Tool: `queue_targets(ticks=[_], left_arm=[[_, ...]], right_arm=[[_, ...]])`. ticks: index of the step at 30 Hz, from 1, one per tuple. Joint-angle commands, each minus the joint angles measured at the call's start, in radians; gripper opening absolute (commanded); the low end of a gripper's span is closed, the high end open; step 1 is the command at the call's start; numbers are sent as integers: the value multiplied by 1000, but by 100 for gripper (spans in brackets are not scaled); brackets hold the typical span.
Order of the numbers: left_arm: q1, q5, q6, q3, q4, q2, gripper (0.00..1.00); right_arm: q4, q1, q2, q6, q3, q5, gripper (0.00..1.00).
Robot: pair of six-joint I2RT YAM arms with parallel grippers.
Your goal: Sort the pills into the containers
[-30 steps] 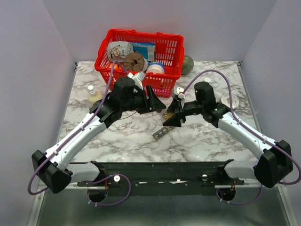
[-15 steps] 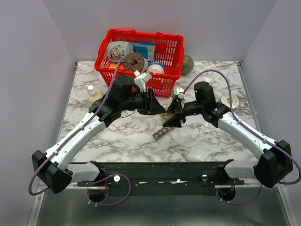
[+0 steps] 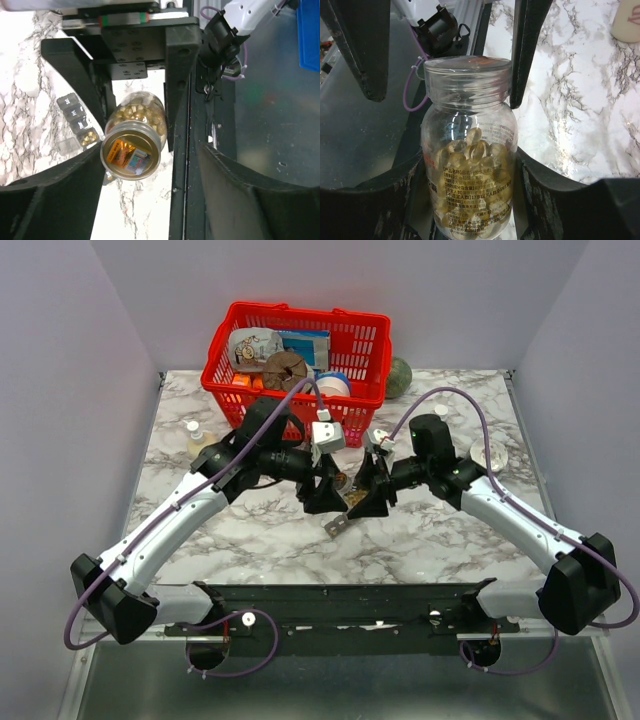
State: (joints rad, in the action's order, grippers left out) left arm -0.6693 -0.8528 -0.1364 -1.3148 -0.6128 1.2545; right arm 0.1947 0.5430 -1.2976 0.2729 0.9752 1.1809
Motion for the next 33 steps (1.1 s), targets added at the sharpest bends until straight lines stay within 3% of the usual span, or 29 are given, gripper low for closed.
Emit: queue_targets(ticks=[1,5,9,13,22,27,33], left_arm=[[-18,-43,-10,20,34,-24,87],[-9,24,76,72,74,-85,97],[33,87,216,109,110,-124,99],[73,155,450,164,224,-178,99],[73,397,966,241,298,-280,99],[39,481,1092,204,260,-250,99],[-10,541,1112,129,179,-139,98]], right_arm=[[-55,-2,-2,-14,20,14,0],[-55,-2,1,-12,20,13,1],[-55,-2,4,-11,20,7,1],[-51,-2,8,-4,20,-15,1],[-35,-2,-2,6,26,-63,1],[-15,0,-3,31,33,-95,1],[2,5,3,58,36,-122,1]])
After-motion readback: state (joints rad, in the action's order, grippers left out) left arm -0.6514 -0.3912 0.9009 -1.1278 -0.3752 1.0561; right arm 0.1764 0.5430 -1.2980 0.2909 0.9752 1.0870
